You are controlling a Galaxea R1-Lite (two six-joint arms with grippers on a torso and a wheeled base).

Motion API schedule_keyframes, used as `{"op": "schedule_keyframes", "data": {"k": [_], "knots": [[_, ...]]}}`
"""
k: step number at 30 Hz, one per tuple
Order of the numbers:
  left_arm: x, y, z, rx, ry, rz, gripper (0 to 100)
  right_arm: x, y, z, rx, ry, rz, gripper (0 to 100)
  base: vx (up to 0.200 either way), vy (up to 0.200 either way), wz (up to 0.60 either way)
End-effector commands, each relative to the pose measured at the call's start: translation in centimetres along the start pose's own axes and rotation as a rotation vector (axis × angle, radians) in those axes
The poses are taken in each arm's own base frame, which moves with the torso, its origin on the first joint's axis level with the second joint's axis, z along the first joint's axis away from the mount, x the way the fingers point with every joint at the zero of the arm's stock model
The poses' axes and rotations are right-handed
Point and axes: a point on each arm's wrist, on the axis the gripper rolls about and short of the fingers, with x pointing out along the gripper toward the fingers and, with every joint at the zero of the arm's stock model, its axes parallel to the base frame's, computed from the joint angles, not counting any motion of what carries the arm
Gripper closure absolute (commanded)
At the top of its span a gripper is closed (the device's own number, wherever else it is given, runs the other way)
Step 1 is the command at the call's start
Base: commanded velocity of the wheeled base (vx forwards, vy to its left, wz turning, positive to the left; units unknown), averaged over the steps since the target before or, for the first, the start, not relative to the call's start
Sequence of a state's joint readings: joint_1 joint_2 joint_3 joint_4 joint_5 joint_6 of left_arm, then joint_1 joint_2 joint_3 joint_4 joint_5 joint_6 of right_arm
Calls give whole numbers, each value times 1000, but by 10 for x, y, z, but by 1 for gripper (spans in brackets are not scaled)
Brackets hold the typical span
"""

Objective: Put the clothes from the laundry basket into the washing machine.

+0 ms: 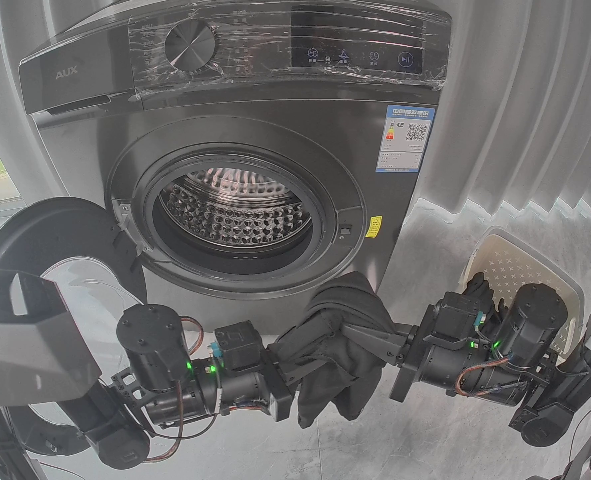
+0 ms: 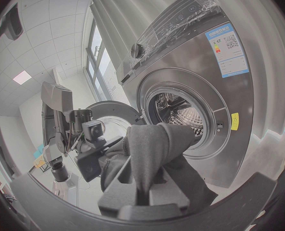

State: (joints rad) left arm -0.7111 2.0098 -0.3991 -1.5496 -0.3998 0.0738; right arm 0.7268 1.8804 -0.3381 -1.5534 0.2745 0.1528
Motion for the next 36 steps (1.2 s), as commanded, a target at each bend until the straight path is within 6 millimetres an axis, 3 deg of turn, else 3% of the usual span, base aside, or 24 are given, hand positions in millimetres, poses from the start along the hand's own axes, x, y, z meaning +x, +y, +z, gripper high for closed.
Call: {"op": "schedule_keyframes", "data": {"k": [1,12,13,19,28,36], "knots": [[-19,-6,14,6,-25,11,100,1,-2,-3,2,11,-7,100,0,0,0],[-25,-7,15,2,-19,26,100,3,0,-2,-1,5,1,100,0,0,0],[-25,-7,15,2,-19,26,100,4,1,-2,-3,3,6,0,0,0,0],[-29,-5,13,-4,-7,42,100,4,-1,3,-3,-15,0,0,0,0,0],[-35,-3,8,-43,18,130,100,-10,-12,28,-42,-107,-56,0,0,0,0],[-37,-1,14,-77,-1,237,100,-14,-21,32,-52,-121,-92,0,0,0,0]]}}
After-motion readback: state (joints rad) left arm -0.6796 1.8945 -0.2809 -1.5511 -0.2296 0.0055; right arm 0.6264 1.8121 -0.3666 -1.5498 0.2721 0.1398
